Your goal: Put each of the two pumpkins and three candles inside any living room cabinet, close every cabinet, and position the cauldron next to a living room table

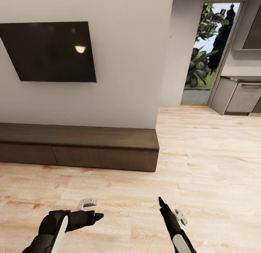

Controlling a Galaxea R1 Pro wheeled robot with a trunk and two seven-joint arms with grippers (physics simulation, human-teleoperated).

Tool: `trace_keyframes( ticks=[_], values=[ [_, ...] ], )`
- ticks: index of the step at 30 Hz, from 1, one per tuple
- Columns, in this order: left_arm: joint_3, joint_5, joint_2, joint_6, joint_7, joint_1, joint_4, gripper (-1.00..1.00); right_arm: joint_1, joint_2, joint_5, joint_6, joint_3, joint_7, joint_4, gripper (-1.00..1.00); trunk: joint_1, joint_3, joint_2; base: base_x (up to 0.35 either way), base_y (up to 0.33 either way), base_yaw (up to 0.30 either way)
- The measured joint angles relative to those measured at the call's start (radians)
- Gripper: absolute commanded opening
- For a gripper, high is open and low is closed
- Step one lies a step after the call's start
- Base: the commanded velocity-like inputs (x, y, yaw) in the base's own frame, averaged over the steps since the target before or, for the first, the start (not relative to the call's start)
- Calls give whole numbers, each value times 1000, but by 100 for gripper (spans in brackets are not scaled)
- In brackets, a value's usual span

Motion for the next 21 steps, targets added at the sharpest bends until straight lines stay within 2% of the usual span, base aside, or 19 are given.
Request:
trace_keyframes(
  ticks=[4, 14, 19, 21],
  values=[
    [0, 10, -3, 0, -2, -4, -2, 100, -9, -9, -51, -1, -8, 7, 1, 100, 15, -13, -28, 0, 0, 0],
    [0, 17, -3, 7, -8, -6, -9, 100, -21, -16, -62, 0, -12, 7, -1, 100, 54, -44, -98, 0, 0, 0],
    [-1, 102, 2, 16, -48, -16, -39, 100, -22, -12, -86, 1, -13, 7, 0, 100, 73, -60, -133, 0, 0, 0],
    [0, 116, 2, 19, -51, -17, -44, 100, -22, -11, -91, 1, -13, 8, 0, 100, 81, -66, -147, 0, 0, 0]
  ],
)
